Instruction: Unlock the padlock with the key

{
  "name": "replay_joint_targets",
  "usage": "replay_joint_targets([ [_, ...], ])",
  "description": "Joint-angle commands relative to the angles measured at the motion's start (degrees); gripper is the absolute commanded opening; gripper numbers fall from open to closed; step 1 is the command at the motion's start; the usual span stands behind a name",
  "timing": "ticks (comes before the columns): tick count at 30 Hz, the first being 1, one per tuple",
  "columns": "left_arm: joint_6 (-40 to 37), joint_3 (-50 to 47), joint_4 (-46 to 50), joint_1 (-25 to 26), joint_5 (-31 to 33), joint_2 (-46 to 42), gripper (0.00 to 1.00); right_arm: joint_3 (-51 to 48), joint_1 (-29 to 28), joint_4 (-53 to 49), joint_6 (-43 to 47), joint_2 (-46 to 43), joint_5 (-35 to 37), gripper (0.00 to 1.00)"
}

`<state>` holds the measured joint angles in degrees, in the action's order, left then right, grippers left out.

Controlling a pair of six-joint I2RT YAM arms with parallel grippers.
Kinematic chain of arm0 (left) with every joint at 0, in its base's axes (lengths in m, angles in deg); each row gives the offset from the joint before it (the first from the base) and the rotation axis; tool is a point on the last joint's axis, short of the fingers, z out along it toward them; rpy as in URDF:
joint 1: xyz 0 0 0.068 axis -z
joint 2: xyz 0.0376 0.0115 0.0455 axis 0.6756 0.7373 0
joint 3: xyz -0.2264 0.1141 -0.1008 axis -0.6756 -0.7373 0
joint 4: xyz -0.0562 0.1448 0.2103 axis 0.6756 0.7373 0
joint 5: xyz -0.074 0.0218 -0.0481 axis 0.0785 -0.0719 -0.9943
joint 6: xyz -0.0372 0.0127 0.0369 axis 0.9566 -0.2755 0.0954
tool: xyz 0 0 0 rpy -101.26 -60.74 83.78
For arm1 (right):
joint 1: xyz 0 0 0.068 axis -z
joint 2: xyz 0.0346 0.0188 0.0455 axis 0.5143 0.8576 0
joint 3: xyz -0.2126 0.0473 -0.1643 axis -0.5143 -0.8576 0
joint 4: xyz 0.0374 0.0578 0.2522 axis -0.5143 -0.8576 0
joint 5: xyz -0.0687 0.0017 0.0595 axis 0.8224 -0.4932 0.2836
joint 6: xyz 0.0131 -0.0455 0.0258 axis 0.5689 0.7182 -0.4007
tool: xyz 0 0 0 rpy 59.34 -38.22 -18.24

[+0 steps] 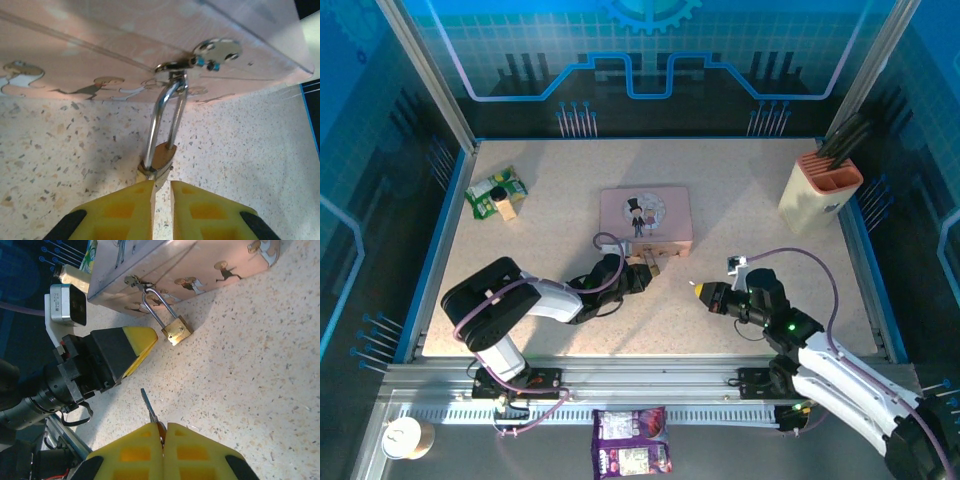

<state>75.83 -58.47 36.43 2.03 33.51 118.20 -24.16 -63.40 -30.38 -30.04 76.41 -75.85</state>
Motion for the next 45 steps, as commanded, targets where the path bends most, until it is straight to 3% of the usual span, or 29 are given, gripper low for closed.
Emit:
replay_joint_targets([
  [1,1.5,2.1,4.1,0.4,-0.7,-1.3,0.18,-1.0,-0.9,4.1,-2.0,0.6,-1.5,0.0],
  [8,-1.7,3.4,5.8,0.5,2.1,0.8,0.35,0.1,-1.0,1.6,-0.8,-0.9,-0.6,0.0],
  [16,-4.0,8.9,7.4,0.5,1.5,7.0,0.4,0.4,-0.9,1.4,-0.4,-0.9,-0.7,0.0],
  [20,-3.3,9.6,9.0,0.5,2.9,8.0,0.38,0.0,-1.0,1.8,-0.6,-0.9,-0.7,0.0],
  [27,-2.6,8.6,8.2,0.5,3.3,6.8,0.23,-0.4,-1.2,3.5,-1.5,0.4,-1.0,0.0],
  [32,-1.3,5.9,8.6,0.6,4.1,2.4,0.18,-0.8,-1.4,6.7,-2.9,3.6,-2.2,0.0],
  [45,6.8,3.8,7.2,0.4,-3.6,-2.0,0.14,-4.4,-2.1,24.2,-10.6,15.3,-6.6,0.0],
])
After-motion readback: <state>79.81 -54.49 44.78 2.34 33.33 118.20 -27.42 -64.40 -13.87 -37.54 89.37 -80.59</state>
